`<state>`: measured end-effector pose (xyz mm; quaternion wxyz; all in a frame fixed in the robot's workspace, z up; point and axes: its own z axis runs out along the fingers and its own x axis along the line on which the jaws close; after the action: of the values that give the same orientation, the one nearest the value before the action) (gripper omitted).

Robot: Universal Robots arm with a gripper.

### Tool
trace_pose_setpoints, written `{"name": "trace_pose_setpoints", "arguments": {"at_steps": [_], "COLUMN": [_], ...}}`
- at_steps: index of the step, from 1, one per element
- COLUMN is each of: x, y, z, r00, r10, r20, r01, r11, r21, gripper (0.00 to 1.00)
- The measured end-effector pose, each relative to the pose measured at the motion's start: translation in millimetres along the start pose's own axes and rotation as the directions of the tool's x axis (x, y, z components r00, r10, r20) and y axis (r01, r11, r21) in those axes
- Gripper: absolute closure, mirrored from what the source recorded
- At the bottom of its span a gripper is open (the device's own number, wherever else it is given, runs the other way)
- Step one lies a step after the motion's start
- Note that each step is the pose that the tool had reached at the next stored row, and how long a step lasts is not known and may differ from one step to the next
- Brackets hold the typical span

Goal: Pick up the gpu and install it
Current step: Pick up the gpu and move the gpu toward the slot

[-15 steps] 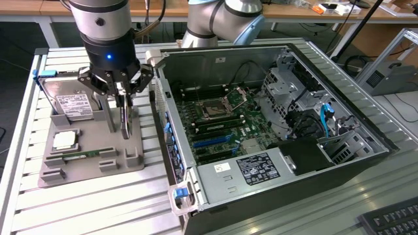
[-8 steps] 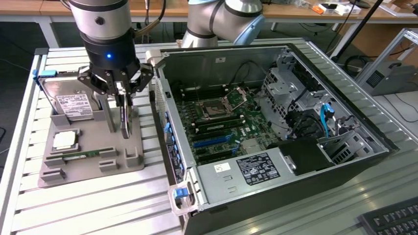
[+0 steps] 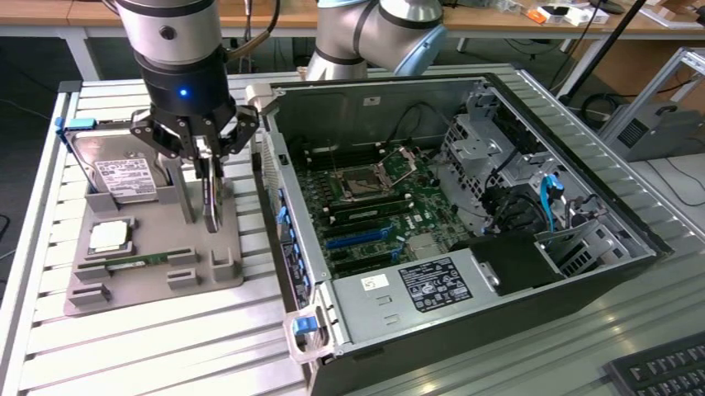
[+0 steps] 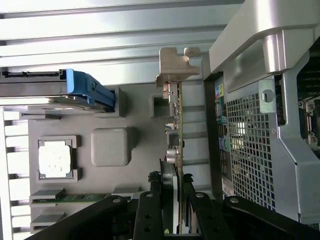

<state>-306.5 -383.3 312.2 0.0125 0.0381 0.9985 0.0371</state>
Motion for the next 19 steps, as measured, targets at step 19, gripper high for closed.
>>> {"name": "trace_pose_setpoints", "arguments": {"at_steps": [19], "x": [-0.1], "y": [0.2], "z": [-5.0], "r00": [1.0], "r10": [0.0], "r20": [-0.0003], "r01": [0.0], "r11": [1.0], "r21": [-0.0039], "gripper": [0.73]}}
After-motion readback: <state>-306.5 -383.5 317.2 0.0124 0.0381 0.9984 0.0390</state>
